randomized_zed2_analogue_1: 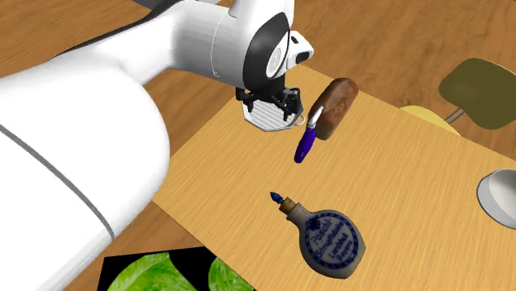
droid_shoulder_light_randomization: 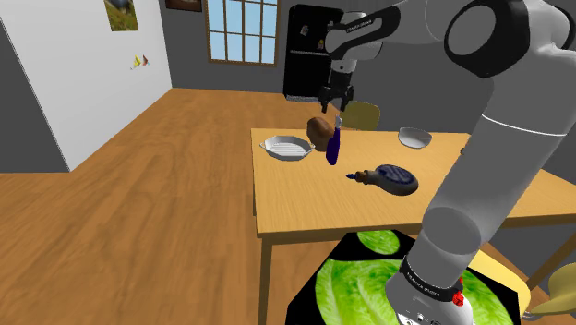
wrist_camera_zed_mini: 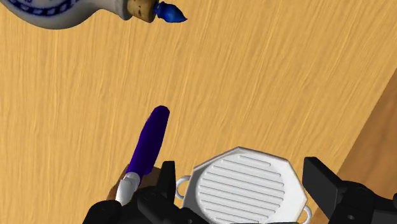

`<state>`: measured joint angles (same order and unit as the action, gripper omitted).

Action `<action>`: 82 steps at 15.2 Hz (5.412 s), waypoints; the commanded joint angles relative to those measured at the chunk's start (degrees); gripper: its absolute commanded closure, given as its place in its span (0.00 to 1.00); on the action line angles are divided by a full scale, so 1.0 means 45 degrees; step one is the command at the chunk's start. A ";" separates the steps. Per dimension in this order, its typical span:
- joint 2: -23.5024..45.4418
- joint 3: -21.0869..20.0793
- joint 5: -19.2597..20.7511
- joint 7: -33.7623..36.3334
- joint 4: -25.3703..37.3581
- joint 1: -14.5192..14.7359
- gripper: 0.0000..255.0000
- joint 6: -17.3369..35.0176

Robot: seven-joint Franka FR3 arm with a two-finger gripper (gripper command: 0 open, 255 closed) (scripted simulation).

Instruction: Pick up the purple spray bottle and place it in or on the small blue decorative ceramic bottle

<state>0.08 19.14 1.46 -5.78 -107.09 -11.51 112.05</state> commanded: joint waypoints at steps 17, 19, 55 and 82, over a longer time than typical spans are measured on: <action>0.5543 0.0846 -0.2634 -0.1180 0.4412 -0.2229 0.00 0.0077; 0.5620 0.0827 -0.2673 -0.1206 0.4252 -0.2232 0.00 0.0307; 0.5373 0.0960 -0.2484 -0.0998 0.7173 -0.2447 1.00 -0.2819; 0.5379 0.1213 -0.2652 -0.1533 1.1829 -0.3571 1.00 -0.7443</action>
<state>26.73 24.21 -11.23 -12.08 -50.80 -28.07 78.00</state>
